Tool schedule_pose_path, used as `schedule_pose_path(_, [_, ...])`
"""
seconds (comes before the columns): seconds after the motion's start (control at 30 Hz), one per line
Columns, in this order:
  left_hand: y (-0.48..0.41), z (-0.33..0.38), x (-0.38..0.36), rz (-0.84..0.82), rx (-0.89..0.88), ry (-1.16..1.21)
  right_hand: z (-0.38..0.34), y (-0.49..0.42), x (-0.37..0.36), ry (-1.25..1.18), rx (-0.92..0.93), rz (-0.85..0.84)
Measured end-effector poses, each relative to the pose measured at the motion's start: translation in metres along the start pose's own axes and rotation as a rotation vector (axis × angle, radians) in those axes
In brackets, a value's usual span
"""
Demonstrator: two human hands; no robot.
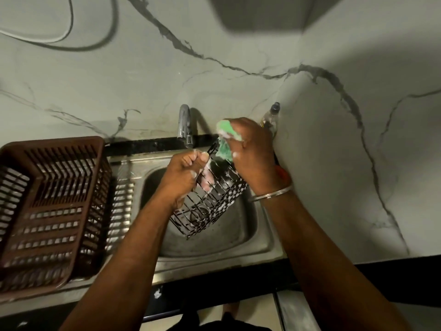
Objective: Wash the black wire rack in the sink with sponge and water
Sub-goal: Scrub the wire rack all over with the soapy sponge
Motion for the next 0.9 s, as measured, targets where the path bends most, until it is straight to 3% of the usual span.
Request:
schedule_pose_path(0.07, [-0.002, -0.004, 0.003, 0.038, 0.029, 0.054, -0.021, 0.01, 0.007, 0.234, 0.16, 0.081])
schedule_pose_path(0.17, [0.0, -0.001, 0.004, 0.08, 0.025, 0.151, -0.049, 0.045, -0.044, 0.333, 0.404, -0.224])
schedule_pose_path(0.23, [0.002, 0.0, 0.001, 0.079, 0.053, 0.243, -0.046, 0.069, -0.056, 0.312, 0.463, -0.255])
schedule_pose_path(0.33, [0.001, -0.007, 0.001, 0.15, 0.116, 0.211, -0.037, 0.08, -0.044, 0.288, 0.41, -0.133])
schedule_pose_path(0.53, [-0.003, -0.016, 0.014, 0.221, 0.164, 0.265, -0.044, 0.089, -0.034, 0.194, 0.413, -0.082])
schedule_pose_path(0.73, [0.001, -0.011, 0.014, 0.212, 0.096, 0.172, -0.02, 0.055, 0.015, 0.015, 0.01, 0.349])
schedule_pose_path(0.8, [0.007, -0.004, 0.008, 0.194, 0.047, 0.129, -0.017, 0.035, -0.005, 0.027, 0.03, 0.201])
schedule_pose_path(0.87, [0.014, 0.003, 0.0, 0.159, 0.001, 0.158, -0.032, 0.035, -0.037, 0.149, 0.197, -0.057])
schedule_pose_path(0.9, [0.015, 0.004, 0.0, 0.153, -0.007, 0.189, -0.041, 0.041, -0.042, 0.172, 0.284, -0.096])
Point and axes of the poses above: each hand's wrist, its own y-axis away from the middle knuckle, its own x-axis out of the back of the hand, z = x × y, the point moved 9 cm from there along -y, towards the middle knuckle, and after that the axes turned 12 degrees about x, right-handed, at the moved point
